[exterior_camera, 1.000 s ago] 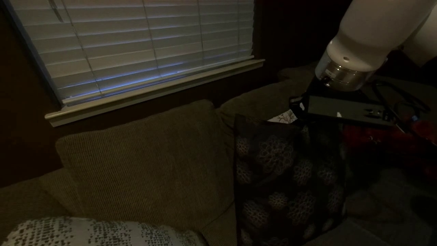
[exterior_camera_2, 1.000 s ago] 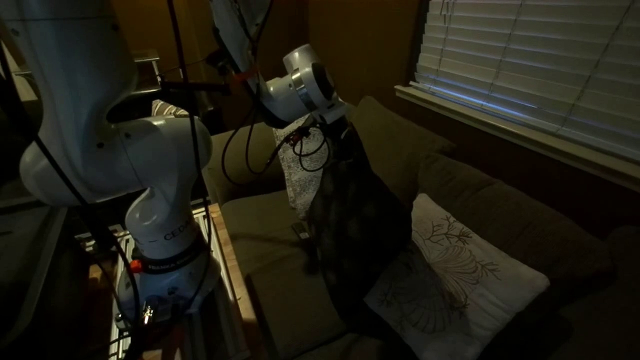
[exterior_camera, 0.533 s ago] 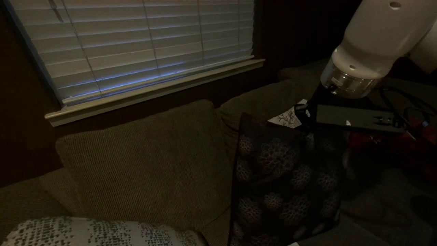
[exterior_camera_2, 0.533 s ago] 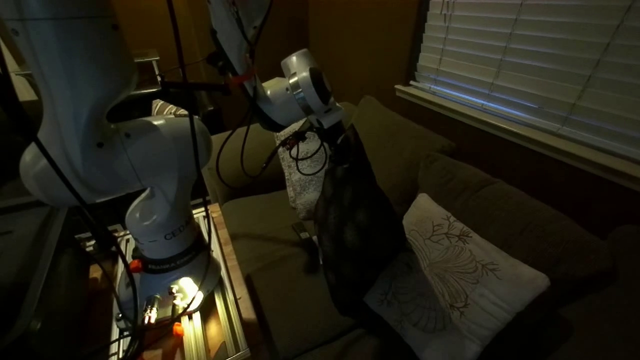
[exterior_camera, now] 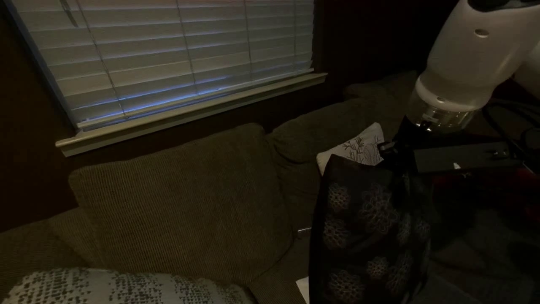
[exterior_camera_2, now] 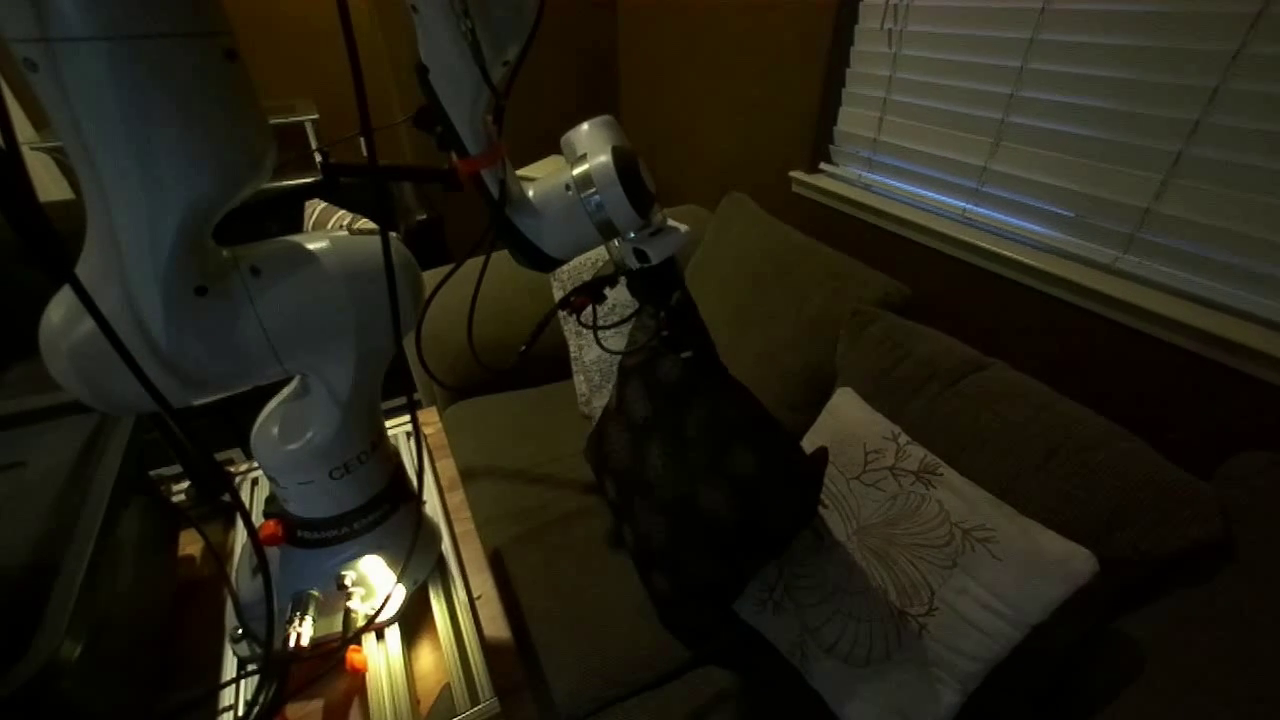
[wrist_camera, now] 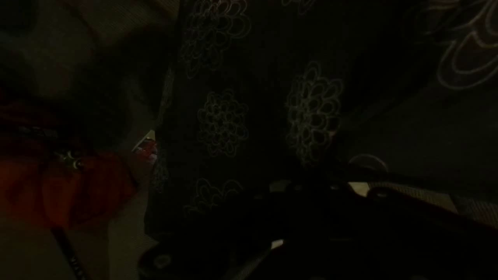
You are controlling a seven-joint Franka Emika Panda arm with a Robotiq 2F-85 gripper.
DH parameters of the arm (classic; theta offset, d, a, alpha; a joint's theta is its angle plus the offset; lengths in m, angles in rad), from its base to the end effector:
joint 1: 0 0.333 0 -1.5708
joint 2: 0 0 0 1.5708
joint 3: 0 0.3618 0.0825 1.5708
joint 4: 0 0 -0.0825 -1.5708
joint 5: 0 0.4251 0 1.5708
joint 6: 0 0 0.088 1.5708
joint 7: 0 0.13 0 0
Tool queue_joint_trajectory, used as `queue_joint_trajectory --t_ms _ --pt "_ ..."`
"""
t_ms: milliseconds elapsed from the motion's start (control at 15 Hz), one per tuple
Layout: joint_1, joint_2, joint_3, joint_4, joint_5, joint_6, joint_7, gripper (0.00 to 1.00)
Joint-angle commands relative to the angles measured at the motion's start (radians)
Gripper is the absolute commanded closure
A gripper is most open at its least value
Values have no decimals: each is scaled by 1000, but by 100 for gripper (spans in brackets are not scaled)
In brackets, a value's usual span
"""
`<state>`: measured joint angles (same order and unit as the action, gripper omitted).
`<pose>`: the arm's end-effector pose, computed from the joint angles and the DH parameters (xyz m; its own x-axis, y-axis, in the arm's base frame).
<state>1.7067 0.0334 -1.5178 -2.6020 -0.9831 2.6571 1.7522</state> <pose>0.4496 0.0976 0.2423 0.6981 -0.5415 0.4685 -0.6475 -0.7567 0.0901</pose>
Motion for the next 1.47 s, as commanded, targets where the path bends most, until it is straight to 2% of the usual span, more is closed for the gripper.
queue_joint_trajectory --t_ms 0,400,733,933,1400 --pt "2 4 -16 25 -45 -54 -70 99" --pt "30 51 -18 38 -63 -149 -49 99" --pt "116 91 -46 63 -91 -269 -18 99" --pt "165 118 -107 58 -149 -285 -52 99" --pt "214 210 -309 18 -233 -123 -86 99"
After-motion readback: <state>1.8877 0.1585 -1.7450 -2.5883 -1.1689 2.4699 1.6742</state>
